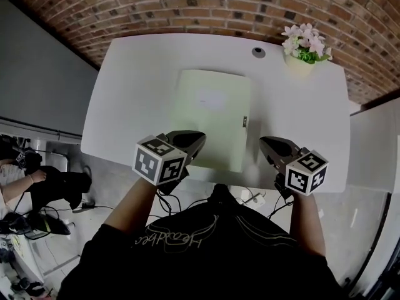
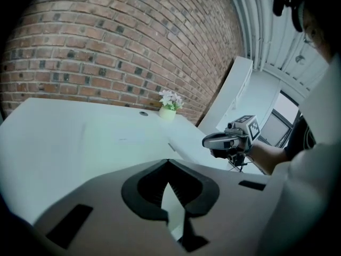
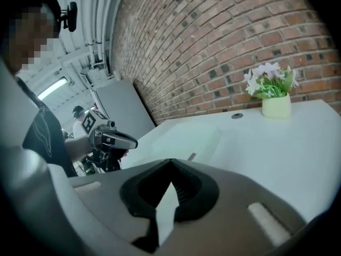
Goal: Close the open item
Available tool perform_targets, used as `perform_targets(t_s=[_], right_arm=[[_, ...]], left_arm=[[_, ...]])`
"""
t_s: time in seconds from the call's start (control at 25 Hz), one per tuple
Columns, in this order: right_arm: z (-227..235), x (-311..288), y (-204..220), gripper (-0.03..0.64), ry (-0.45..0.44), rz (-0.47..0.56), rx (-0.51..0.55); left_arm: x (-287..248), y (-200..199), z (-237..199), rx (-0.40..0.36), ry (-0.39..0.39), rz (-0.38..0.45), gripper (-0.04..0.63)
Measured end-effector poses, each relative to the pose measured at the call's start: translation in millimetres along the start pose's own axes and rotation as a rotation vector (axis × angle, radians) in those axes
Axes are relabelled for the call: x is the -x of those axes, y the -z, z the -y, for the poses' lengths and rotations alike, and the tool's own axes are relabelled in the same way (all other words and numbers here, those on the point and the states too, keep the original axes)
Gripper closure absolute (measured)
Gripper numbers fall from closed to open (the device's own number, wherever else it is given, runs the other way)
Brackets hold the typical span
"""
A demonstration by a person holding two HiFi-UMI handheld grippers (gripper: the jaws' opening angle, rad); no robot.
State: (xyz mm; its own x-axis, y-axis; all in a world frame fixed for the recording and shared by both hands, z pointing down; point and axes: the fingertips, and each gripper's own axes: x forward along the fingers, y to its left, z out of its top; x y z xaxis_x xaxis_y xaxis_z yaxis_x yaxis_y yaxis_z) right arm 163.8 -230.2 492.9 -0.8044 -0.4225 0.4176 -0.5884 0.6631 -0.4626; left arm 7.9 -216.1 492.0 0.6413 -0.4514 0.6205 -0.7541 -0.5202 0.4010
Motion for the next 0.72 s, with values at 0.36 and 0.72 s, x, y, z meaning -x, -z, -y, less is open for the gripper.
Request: perform_targets(t_s=[0.36,0.72], right_arm=[[-80,30,-25,0.614,-0.095,0.093,0.059],[-181,51,-16,0.614,-0.177,0.205,0.101]], left_arm=[[71,-5,51,0.03,0.117,0.189,0.594],[134,19,102,-0.022,0.188,0.301,0.594]])
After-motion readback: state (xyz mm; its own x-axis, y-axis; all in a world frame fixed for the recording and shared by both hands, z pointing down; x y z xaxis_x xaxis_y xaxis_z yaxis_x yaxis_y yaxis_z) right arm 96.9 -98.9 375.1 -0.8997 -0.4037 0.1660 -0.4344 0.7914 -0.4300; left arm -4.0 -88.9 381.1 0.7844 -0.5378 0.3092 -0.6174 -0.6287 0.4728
